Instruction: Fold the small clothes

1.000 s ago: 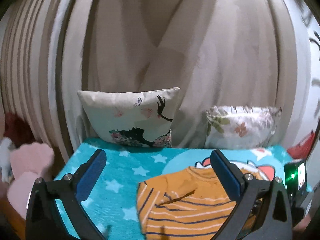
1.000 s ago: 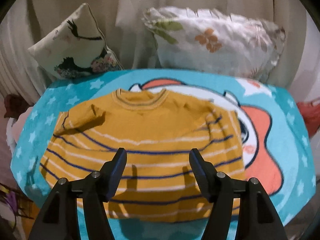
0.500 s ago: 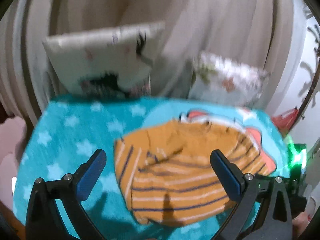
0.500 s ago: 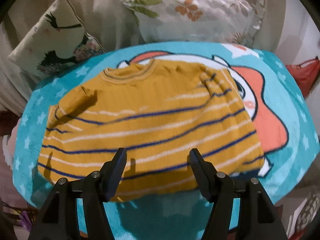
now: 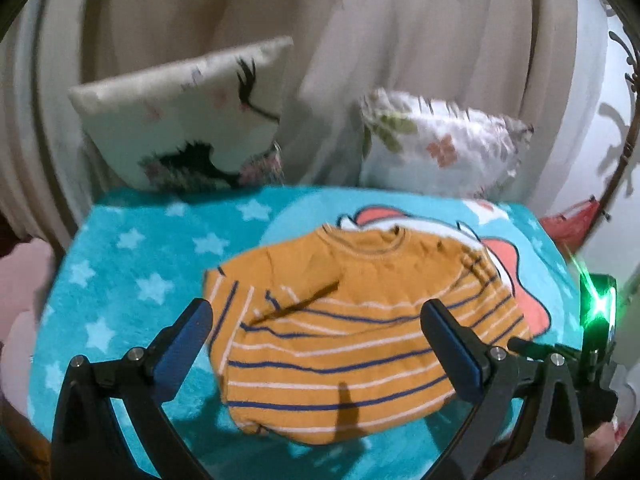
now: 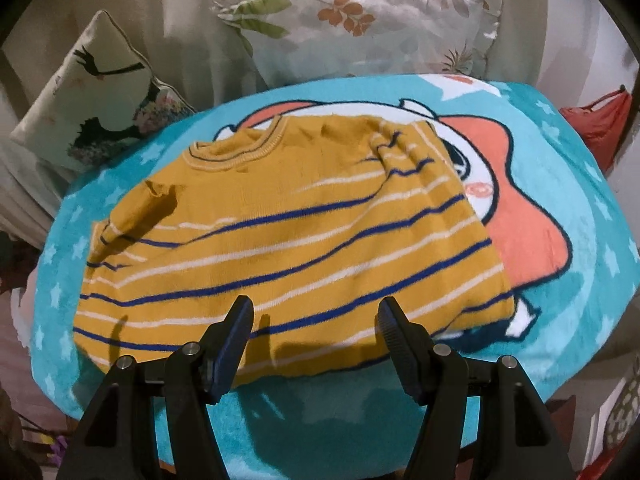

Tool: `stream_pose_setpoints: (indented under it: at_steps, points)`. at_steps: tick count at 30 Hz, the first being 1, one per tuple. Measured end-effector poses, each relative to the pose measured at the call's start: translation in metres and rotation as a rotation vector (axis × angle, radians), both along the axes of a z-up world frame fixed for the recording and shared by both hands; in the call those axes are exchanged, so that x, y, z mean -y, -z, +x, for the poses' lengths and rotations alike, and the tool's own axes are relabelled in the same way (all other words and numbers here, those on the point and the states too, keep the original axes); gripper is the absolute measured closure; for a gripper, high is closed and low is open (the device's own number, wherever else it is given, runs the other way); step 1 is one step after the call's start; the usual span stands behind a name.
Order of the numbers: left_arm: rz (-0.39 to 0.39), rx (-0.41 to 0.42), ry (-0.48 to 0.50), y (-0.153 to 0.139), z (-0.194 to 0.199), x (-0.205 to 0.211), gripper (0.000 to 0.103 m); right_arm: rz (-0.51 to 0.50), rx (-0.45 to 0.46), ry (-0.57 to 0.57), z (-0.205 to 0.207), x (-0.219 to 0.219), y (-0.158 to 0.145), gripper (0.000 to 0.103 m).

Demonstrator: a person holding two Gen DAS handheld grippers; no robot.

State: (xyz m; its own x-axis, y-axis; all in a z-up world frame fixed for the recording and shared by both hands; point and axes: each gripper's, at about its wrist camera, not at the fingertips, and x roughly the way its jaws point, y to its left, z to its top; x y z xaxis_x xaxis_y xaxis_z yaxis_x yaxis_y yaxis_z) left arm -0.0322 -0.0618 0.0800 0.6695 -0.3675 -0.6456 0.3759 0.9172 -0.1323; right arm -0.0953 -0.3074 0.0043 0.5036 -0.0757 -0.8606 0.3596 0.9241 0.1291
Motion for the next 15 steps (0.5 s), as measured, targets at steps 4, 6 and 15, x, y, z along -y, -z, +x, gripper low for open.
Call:
stream_pose_setpoints:
  at_steps: [4, 6, 15]
  points:
    - [0.019, 0.139, -0.097, -0.020, -0.034, 0.011, 0.000, -0.003, 0.037, -0.031, -0.014, 0.013, -0.010, 0.032]
    - [0.018, 0.191, -0.137, -0.030, -0.053, 0.018, 0.000, 0.007, 0.040, -0.048, -0.023, 0.024, -0.012, 0.032]
    - [-0.007, 0.198, -0.116, -0.047, -0.109, 0.058, 0.000, 0.010, 0.073, -0.111, -0.061, 0.056, -0.021, 0.031]
